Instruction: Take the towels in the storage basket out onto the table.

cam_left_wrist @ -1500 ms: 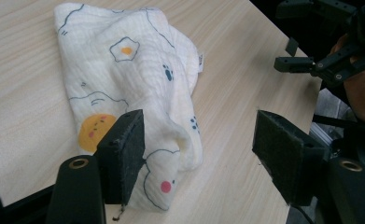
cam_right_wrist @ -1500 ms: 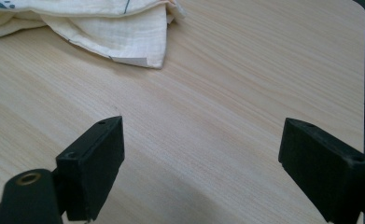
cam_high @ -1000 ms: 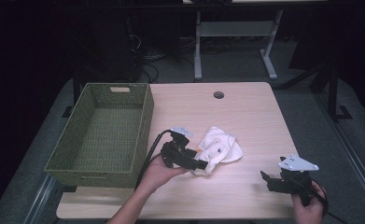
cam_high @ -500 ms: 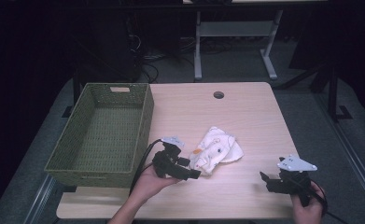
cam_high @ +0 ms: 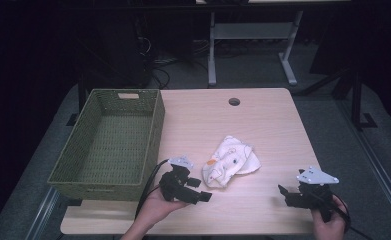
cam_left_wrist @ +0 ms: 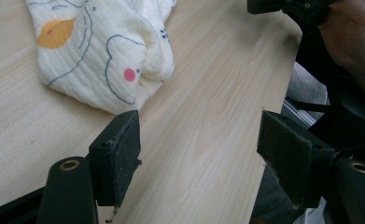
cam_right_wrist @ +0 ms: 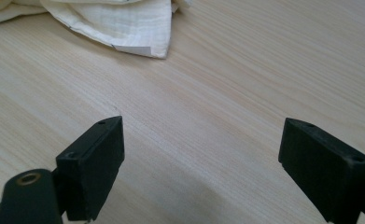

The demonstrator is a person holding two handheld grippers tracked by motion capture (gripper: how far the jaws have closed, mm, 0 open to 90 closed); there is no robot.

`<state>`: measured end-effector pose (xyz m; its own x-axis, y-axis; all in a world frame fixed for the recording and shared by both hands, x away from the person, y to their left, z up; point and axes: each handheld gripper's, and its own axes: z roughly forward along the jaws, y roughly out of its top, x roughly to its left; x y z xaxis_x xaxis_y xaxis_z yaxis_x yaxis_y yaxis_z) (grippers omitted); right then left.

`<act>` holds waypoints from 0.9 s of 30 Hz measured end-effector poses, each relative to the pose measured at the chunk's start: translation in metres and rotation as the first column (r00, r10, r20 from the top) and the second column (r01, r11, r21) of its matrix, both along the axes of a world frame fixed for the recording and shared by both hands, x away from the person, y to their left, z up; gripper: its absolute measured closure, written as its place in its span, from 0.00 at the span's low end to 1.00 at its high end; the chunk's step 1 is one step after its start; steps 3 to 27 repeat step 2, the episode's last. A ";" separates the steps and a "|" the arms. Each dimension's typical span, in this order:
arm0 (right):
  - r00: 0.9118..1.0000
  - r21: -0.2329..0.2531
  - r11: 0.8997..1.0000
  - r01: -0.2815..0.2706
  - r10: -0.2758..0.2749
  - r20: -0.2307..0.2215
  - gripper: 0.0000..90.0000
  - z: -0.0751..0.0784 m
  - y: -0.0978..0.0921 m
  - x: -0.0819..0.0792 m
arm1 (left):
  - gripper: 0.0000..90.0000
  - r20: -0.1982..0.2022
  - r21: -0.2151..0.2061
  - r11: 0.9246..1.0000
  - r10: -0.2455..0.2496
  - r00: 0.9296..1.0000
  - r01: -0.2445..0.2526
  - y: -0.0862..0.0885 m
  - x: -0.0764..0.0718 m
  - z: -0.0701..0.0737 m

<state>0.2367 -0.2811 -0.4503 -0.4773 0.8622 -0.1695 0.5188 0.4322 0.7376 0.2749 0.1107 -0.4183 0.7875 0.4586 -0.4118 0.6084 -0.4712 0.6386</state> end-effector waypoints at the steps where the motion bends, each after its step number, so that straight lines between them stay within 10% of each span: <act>1: 1.000 0.001 1.000 -0.006 0.006 0.004 0.15 0.000 0.000 0.000 | 0.33 0.002 0.005 1.000 -0.004 1.000 0.004 0.000 -0.002 -0.001; 27: 1.000 0.002 1.000 -0.013 0.013 0.009 0.15 0.000 0.000 0.000 | 0.32 0.012 0.011 1.000 -0.004 1.000 0.004 0.001 -0.003 -0.002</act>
